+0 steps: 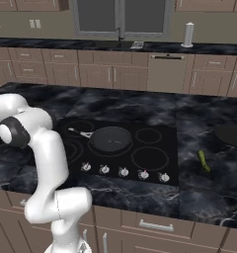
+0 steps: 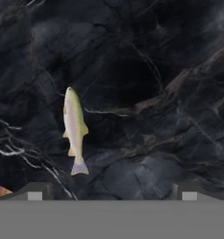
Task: Place both pans onto different burners. Then place the squash and the fish on different pans.
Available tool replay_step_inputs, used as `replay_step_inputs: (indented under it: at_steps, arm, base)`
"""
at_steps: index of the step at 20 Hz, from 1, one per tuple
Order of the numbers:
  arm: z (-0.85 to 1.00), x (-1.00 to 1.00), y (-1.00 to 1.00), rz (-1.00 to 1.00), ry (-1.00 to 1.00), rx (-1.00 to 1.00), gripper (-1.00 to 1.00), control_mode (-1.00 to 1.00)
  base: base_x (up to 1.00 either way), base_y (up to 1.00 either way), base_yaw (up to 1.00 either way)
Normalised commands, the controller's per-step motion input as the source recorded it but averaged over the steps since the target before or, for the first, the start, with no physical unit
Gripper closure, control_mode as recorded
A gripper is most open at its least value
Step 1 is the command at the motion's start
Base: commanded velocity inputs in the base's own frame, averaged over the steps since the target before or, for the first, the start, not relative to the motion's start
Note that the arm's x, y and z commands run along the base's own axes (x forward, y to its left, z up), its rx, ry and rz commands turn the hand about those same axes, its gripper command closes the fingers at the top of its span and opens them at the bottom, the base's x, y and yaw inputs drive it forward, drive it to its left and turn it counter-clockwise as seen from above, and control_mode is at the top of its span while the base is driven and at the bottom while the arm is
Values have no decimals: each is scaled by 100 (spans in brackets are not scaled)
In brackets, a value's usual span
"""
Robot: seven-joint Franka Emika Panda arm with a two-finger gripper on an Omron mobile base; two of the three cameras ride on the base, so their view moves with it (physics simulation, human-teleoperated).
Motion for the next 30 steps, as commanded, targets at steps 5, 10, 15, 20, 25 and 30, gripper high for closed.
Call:
replay_step_inputs:
  at_steps: [5, 10, 15, 20, 25, 30]
  arm:
    - [0, 0, 29, 0, 3, -3, -100, -100]
    - [-14, -2, 13, 0, 5, 0, -100, -100]
    - [-30, 0, 12, 0, 0, 0, -100, -100]
    - [-28, 0, 26, 0, 0, 0, -100, -100]
    - [-27, 0, 20, 0, 0, 0, -100, -100]
    - [-23, 3, 18, 0, 0, 0, -100, -100]
  base:
    - [0, 0, 0]
    - [0, 0, 0]
    - [0, 0, 0]
    - [0, 0, 0]
    - [0, 0, 0]
    - [0, 0, 0]
